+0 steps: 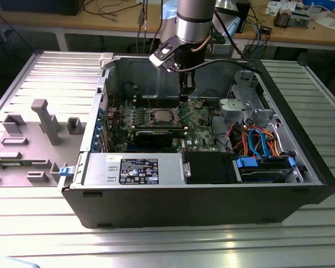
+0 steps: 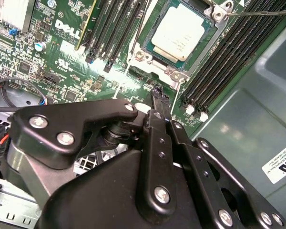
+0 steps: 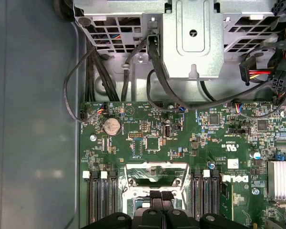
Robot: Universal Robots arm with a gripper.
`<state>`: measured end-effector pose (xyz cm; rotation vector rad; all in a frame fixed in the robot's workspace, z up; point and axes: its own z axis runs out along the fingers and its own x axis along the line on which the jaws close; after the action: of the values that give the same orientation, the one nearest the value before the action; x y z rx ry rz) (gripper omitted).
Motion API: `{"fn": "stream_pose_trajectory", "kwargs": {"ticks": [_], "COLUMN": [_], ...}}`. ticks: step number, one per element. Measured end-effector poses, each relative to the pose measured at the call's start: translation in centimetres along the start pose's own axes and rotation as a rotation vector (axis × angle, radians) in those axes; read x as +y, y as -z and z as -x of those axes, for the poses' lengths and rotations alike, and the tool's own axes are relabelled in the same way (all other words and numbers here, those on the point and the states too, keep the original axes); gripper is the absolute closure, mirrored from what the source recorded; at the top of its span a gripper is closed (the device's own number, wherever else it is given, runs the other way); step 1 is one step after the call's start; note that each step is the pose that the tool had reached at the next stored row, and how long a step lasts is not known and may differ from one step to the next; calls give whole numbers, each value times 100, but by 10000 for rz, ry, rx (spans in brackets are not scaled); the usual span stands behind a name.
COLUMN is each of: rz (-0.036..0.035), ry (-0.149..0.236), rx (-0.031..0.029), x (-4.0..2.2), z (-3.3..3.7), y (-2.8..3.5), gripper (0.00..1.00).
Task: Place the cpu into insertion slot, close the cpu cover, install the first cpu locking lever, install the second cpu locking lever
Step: 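Close the cpu cover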
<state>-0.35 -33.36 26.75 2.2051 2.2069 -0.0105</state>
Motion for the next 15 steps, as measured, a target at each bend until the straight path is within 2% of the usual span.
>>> {"fn": "stream_pose_trajectory", "kwargs": {"ticks": [3, 5, 8, 9, 15], "rz": [0, 0, 0, 1, 1], "ry": [1, 1, 0, 1, 59], "rx": [0, -1, 1, 0, -6], "x": [34, 117, 198, 250, 390], "z": [0, 0, 0, 0, -3], "y": [0, -1, -3, -5, -29], "gripper": [89, 89, 89, 89, 89]}}
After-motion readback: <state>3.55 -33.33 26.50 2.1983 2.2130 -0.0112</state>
